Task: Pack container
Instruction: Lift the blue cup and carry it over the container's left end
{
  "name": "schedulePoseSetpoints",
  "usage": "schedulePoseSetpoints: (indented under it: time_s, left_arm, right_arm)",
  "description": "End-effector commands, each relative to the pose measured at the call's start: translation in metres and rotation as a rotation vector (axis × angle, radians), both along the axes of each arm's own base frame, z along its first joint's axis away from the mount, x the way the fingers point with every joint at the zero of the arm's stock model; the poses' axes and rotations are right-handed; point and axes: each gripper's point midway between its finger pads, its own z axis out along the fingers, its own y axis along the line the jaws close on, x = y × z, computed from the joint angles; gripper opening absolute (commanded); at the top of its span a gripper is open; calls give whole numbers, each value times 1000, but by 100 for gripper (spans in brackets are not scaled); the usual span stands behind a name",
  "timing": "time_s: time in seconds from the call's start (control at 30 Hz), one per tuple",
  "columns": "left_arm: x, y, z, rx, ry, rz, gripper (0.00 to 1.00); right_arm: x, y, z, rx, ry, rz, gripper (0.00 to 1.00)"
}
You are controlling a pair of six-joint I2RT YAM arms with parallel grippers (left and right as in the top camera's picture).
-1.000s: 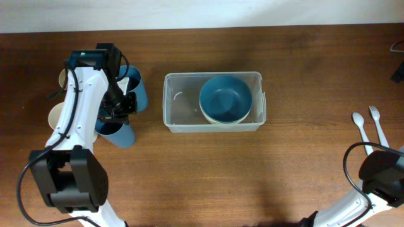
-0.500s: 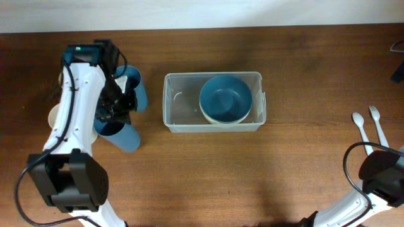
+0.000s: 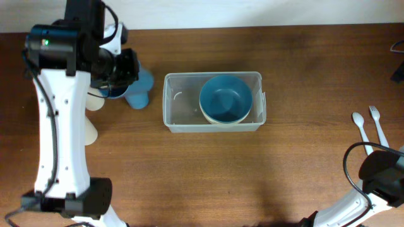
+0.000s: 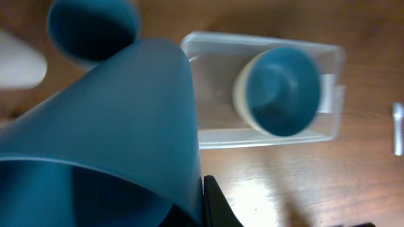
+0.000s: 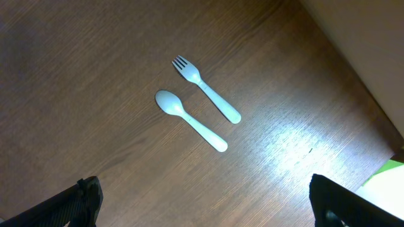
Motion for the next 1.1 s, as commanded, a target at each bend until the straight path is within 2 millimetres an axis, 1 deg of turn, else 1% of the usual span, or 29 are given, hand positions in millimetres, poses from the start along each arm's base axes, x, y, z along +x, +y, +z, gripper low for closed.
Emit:
schedulePoseSetpoints:
  time_s: [0.0, 0.07, 0.17, 0.33, 0.53, 0.67, 0.77, 0.93, 1.07]
  left_arm:
    - [-10, -18, 34, -42, -103, -42, 2]
    - [-11, -24, 39, -48, -118, -56, 2]
    - [-13, -29, 39, -50, -118, -68, 1]
    - [-11, -32, 41, -52, -131, -74, 2]
    - [14, -31, 55, -36, -251, -73, 2]
    - [32, -39, 61, -46, -314, -91, 2]
    - [39, -49, 50, -22, -303, -132, 2]
    - [51, -66, 14, 2, -212, -177, 2]
    - [58, -74, -14, 12, -134, -193, 2]
  right_arm:
    - [-1, -2, -2, -8, 14, -5, 99]
    - [-1, -2, -2, -8, 14, -5, 99]
    - [-1, -2, -2, -8, 14, -5, 99]
    - [-1, -2, -2, -8, 14, -5, 99]
    - [-1, -2, -2, -8, 14, -5, 99]
    - [-1, -2, -2, -8, 14, -5, 99]
    - [-1, -2, -2, -8, 14, -5, 99]
    - [-1, -2, -2, -8, 14, -5, 99]
    - [-1, -2, -2, -8, 14, -5, 99]
